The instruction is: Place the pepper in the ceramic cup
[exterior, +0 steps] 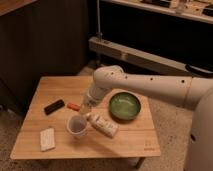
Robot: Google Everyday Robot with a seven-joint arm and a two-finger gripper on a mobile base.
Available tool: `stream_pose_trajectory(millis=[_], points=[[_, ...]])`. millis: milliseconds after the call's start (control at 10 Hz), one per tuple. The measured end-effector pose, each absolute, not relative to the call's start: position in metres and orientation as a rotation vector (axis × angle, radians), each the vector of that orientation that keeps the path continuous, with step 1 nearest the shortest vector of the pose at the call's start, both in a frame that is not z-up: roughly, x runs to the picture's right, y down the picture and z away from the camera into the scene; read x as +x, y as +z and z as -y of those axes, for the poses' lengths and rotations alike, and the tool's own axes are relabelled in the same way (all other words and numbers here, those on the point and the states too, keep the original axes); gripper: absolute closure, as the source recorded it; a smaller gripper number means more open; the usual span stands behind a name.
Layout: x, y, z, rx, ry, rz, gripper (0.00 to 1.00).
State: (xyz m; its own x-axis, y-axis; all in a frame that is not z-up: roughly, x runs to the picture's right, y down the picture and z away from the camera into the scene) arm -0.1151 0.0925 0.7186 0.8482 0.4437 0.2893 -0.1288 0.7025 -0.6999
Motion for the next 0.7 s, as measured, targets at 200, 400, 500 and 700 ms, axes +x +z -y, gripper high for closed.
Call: stream_pose_trajectory(millis=[200, 400, 500, 700], points=[[-0.1153, 0.7174, -0.0944, -0.735, 0.334, 0.475, 1.0], [-0.1165, 0.7146, -0.0969, -0.743, 0.334, 0.491, 1.0], [-0.1174, 0.7134, -0.0985, -0.749, 0.335, 0.498, 1.0], [-0.1183, 0.7117, -0.1016, -0.759, 0.337, 0.506, 1.0]])
